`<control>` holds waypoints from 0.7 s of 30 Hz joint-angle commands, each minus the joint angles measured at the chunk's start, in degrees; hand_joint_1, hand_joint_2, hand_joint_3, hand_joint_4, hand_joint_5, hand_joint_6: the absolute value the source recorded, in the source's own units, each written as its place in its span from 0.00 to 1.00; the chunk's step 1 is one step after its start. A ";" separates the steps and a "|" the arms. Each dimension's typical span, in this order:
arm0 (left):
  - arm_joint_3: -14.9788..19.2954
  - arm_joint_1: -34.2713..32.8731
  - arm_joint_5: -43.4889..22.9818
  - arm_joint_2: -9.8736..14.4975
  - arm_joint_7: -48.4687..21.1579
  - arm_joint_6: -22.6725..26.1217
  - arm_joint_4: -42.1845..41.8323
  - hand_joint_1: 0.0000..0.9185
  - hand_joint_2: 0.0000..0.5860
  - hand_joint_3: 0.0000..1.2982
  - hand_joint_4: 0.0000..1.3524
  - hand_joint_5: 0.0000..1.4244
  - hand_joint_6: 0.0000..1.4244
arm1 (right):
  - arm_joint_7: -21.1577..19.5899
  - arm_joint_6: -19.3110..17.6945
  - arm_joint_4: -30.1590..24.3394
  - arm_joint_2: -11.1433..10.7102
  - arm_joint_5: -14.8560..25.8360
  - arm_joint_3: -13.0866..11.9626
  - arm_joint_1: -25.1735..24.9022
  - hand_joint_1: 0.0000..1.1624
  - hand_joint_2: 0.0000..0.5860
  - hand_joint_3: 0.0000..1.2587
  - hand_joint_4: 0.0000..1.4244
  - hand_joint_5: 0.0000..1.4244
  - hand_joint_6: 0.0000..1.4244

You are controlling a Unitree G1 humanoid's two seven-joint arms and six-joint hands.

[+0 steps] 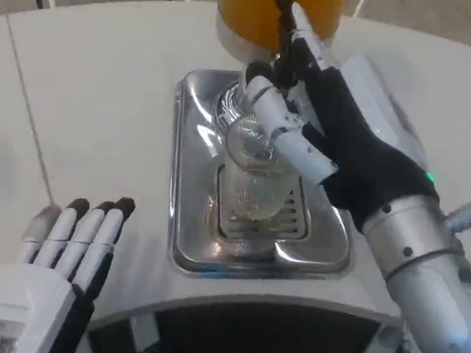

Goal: Grasp the cup under the faucet to collect the drink, then remove the cup.

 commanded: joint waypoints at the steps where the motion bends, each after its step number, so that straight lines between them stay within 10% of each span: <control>1: 0.33 0.66 -1.19 -0.34 0.67 -1.03 1.16 0.00 0.24 0.00 0.00 0.00 0.00 | 6.03 3.03 0.25 -0.65 -0.14 2.63 -2.13 0.00 0.92 0.00 0.00 0.00 0.00; 8: 0.56 0.49 -2.01 -0.30 1.21 -1.46 2.14 0.00 0.24 0.00 0.00 0.00 0.00 | 11.83 5.22 1.26 -1.47 -3.21 6.86 -5.91 0.00 0.93 0.00 0.00 0.00 0.02; 13: 0.66 0.33 -2.64 -0.54 1.39 -1.47 2.88 0.00 0.23 0.00 0.00 0.00 0.00 | 15.03 6.04 0.86 -2.64 -12.41 10.03 -8.00 0.00 0.95 0.00 0.00 0.00 0.02; 21: 0.93 -2.86 -5.41 -0.90 -0.07 -1.22 4.10 0.00 0.17 0.00 0.00 0.00 0.00 | 18.61 6.06 0.23 -1.20 -16.71 8.14 -7.69 0.00 0.96 0.00 0.00 0.00 0.01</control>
